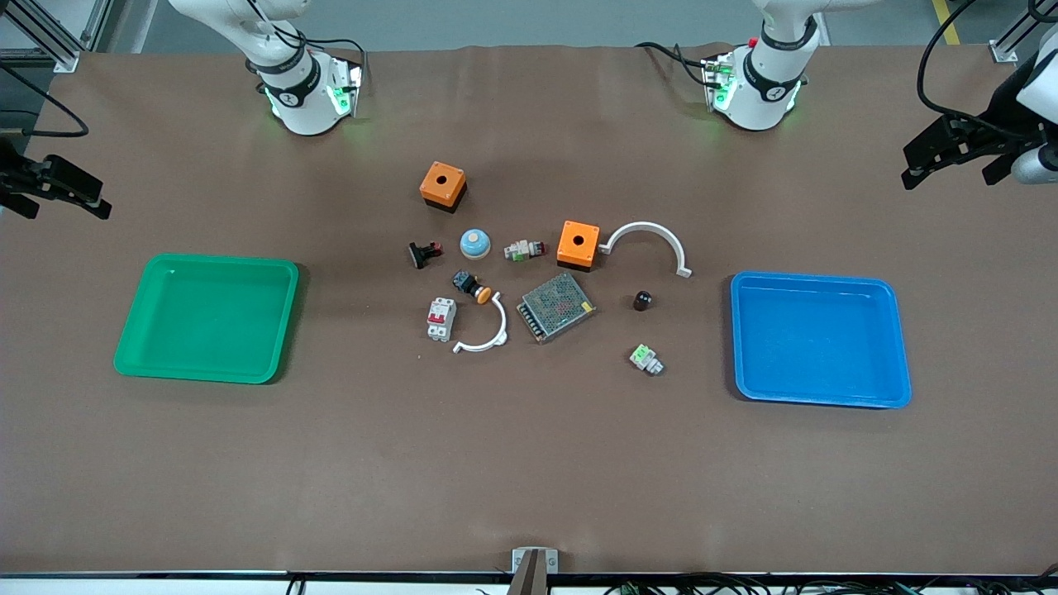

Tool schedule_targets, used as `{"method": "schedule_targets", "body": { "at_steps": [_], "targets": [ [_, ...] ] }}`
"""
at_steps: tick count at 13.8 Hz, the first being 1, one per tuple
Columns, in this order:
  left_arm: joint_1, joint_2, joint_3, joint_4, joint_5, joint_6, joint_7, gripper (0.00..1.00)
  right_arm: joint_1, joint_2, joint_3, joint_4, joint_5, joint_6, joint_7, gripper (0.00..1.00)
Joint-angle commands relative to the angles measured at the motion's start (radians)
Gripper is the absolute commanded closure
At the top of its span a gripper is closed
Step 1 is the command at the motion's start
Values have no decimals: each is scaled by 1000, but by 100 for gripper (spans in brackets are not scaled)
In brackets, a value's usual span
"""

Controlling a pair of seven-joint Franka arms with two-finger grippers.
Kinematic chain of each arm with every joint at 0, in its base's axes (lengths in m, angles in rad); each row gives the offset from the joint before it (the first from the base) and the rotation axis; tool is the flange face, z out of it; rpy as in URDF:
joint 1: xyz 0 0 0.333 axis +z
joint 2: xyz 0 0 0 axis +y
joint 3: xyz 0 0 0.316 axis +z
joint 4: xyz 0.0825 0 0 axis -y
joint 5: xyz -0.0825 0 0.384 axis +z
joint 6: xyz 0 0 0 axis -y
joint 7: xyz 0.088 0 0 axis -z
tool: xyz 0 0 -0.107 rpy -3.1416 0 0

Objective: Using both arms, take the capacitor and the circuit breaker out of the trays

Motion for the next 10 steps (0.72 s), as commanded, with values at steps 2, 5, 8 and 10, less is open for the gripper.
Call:
{"method": "schedule_targets", "body": {
  "at_steps": [2, 5, 8, 10],
  "targets": [
    [2, 20, 0, 24, -5, -17, -2, 0, -11, 0, 14, 3, 6, -8, 3, 0],
    [4, 20, 0, 24, -5, -27, -4, 0, -9, -1, 14, 1, 10, 5, 2, 0],
    [2, 20, 0, 23, -4, -28, -1, 0, -8, -1, 14, 1, 10, 10, 2, 0],
    [2, 20, 0, 24, -4, -39, 4, 0, -8, -3, 14, 1, 10, 19, 2, 0]
  ]
}}
